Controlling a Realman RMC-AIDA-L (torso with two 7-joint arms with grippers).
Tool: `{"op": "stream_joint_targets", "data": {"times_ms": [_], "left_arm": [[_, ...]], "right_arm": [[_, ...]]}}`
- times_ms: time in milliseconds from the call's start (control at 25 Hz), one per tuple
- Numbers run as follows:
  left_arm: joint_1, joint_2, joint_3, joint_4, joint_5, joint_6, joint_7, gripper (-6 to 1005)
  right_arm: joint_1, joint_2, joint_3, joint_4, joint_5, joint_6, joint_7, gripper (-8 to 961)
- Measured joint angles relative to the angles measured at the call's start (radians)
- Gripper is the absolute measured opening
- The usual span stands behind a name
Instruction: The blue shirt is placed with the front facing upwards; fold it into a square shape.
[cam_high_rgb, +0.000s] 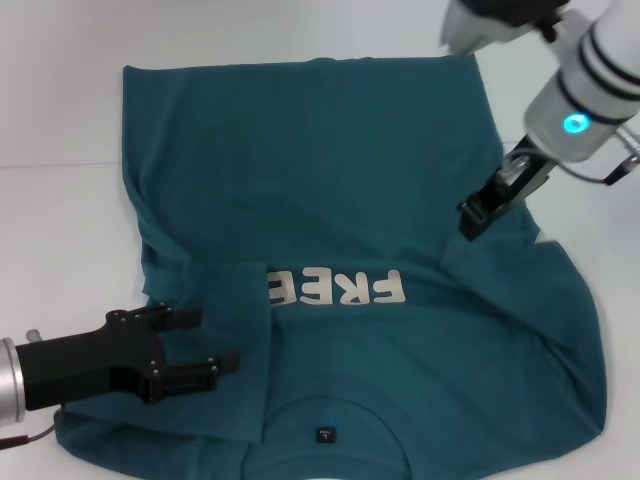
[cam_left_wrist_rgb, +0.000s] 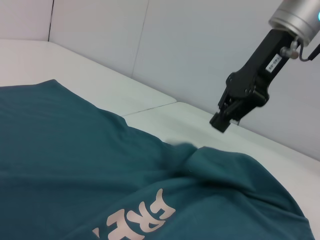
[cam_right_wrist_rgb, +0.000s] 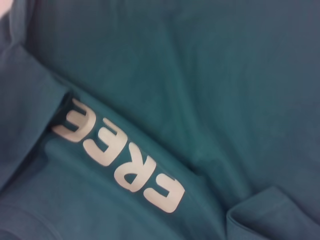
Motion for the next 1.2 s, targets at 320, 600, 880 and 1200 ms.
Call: {"op": "stream_joint_targets", "data": {"times_ms": [320, 600, 880, 1200], "left_arm": [[-0.003, 0.001, -0.003, -0.01, 0.0, -0.001, 0.012, 858], [-0.001, 0.002, -0.003, -0.012, 0.0, -0.001, 0.012, 858], [0.001, 0.002, -0.003, -0.025, 0.0, -0.001, 0.013, 859], [-0.002, 0.002, -0.003, -0.026, 0.0, -0.001, 0.014, 858]], "right_arm": [[-0.001, 0.004, -0.084, 0.027, -0.001, 0.027, 0.058, 161], [-0.127, -0.055, 0.135, -0.007, 0.067, 0.026, 0.031, 438], [-0.336, -0.151, 0.261, -0.014, 0.346, 0.006, -0.024, 615], [-0.431, -0.171, 0.316, 0.065, 0.434, 0.068, -0.076, 747]]}}
